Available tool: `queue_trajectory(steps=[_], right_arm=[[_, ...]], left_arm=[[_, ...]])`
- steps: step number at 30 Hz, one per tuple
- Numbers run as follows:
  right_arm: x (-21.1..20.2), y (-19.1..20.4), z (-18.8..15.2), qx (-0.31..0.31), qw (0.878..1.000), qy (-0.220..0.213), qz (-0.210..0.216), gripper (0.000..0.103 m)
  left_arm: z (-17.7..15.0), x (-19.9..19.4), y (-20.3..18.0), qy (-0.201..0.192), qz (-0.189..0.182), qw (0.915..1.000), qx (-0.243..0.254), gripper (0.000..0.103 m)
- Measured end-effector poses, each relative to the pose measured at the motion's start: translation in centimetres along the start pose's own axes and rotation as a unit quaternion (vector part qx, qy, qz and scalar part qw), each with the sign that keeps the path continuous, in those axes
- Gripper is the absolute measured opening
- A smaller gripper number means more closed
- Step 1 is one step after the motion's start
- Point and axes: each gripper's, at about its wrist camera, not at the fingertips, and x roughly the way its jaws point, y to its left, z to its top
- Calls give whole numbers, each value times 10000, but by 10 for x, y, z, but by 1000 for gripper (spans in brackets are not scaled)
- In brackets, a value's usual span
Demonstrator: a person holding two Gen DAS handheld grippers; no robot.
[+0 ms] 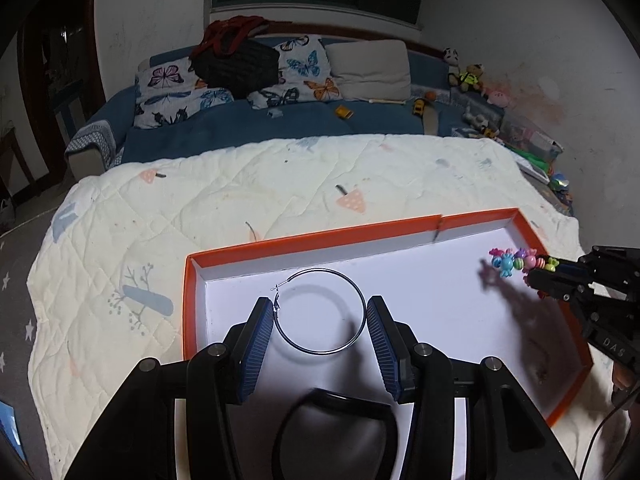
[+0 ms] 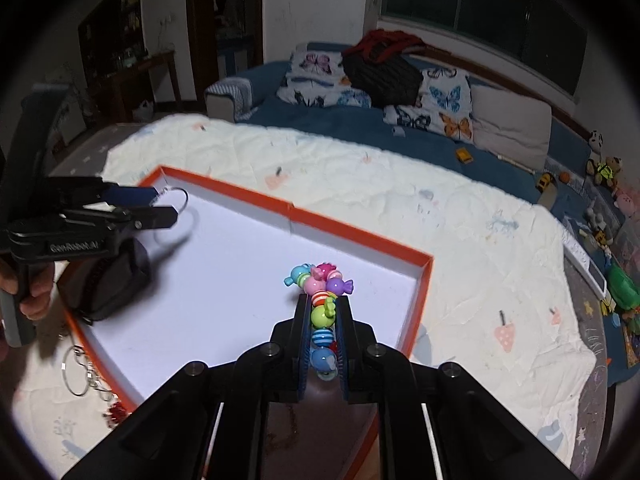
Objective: Organize jewelry
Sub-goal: 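Open both tools to drop hoop and bracelet into tray, then withdraw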
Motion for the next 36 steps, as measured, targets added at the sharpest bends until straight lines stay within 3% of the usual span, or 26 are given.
queue_trajectory(steps=[10, 12, 14, 16, 18, 26, 32, 36], right_arm=[[9, 5, -8, -57, 9995, 279, 163, 16], [10, 4, -9, -29, 9990, 369, 237, 20], [11, 4, -10, -50, 9987, 423, 271, 35], [10, 7, -12, -125, 9990, 397, 172, 44], [6, 7, -12, -134, 9992, 340, 134, 47], [-34, 7, -16, 101, 9995, 16, 296, 50], [-60, 19, -29, 145, 9988, -143, 439, 50], [-75, 34, -42, 42, 9983, -212, 536, 50]], left_arm=[[-2, 20, 7, 206, 16, 9997, -120, 53], [-4, 20, 8, 218, -1, 9996, -170, 55], [-5, 20, 11, 229, 6, 9994, -254, 63], [-6, 17, 11, 197, -32, 9994, -287, 63], [-6, 12, 10, 165, -32, 9995, -270, 63], [-23, -48, -3, -249, -53, 9997, -21, 63], [-64, -100, -18, -374, -140, 9990, 198, 63], [-98, -120, -29, -252, -299, 9990, 211, 63]])
